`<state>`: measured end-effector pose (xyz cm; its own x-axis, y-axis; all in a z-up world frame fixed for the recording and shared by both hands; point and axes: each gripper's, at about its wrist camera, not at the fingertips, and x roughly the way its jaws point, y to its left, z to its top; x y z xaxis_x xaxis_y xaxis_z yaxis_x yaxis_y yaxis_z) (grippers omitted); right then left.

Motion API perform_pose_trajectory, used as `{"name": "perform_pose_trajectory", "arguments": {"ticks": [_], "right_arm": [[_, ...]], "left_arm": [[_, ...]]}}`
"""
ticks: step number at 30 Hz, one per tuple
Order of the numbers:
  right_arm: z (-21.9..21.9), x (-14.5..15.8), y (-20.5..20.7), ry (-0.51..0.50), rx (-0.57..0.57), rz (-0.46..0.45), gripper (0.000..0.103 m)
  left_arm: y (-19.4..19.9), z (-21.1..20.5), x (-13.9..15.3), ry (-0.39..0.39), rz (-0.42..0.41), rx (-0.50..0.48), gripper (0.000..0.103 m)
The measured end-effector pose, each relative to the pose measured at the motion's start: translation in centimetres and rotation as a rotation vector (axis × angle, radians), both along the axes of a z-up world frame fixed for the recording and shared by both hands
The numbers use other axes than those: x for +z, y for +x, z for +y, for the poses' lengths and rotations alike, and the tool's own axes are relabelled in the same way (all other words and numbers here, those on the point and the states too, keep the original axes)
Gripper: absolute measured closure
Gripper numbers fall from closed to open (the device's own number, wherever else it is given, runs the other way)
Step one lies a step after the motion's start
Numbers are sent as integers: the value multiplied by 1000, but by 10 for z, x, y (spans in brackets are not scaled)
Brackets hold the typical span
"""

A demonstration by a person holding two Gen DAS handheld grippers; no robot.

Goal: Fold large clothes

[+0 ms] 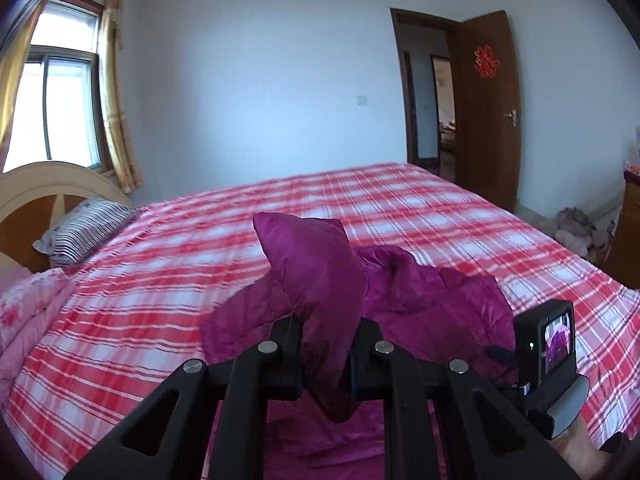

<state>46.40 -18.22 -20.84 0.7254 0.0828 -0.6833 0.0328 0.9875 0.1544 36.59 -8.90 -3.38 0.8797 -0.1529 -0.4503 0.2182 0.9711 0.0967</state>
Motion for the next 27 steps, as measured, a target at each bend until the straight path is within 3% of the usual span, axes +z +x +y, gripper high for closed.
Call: {"name": "perform_pose_trajectory", "arguments": {"ticks": [10, 14, 16, 18, 21, 24, 27], "right_arm": [[-2, 0, -1, 18, -2, -4, 22], [-3, 0, 0, 25, -2, -5, 21], [-4, 0, -1, 28, -3, -6, 21], [-4, 0, -1, 31, -4, -6, 21], [-4, 0, -1, 31, -5, -6, 21], [-4, 0, -1, 31, -5, -6, 21], [-4, 0, -1, 30, -6, -6, 21]], "left_arm": [[32, -60, -62, 37, 91, -32, 87], [36, -72, -73, 48, 116, -35, 81], [34, -76, -73, 61, 125, -43, 74], [25, -73, -67, 66, 101, -56, 50], [7, -62, -50, 55, -13, -58, 20], [-4, -42, -33, 45, -109, -55, 16], [11, -15, -32, 76, -130, 30, 10]]}}
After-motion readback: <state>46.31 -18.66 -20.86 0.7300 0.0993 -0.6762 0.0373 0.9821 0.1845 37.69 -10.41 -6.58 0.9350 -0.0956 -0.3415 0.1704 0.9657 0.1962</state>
